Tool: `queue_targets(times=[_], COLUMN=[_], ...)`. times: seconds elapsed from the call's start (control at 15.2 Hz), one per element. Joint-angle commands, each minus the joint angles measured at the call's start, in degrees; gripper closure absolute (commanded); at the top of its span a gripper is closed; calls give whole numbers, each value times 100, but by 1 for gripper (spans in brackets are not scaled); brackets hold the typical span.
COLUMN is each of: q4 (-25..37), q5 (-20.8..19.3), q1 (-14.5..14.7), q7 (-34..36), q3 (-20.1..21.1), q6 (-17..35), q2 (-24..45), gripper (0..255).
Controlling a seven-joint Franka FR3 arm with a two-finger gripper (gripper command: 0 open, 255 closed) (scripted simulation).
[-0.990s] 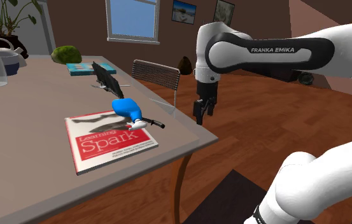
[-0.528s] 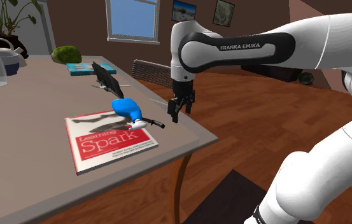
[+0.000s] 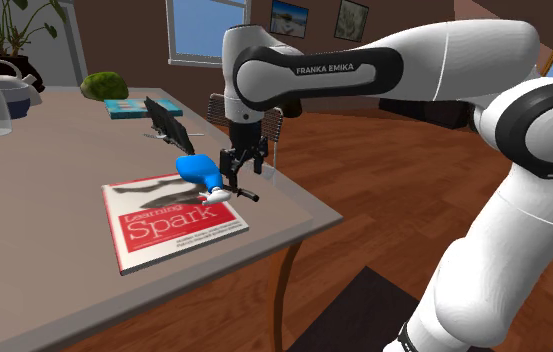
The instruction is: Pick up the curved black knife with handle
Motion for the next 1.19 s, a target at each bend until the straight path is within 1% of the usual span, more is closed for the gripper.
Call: queue_targets(times=[0.0,0.46,0.59,0.66,1.12], q4=[278,-278,-278,-276,-218], q5=[-65,-80,-80,-81,-88], q1=[41,43,45,44,36], q7=[107,147,147,145,129], q3=[57,54,52,51,43], q6=[3,580,580,581,552], q2=[251,275,274,277,307], gripper=[0,0,0,255,255])
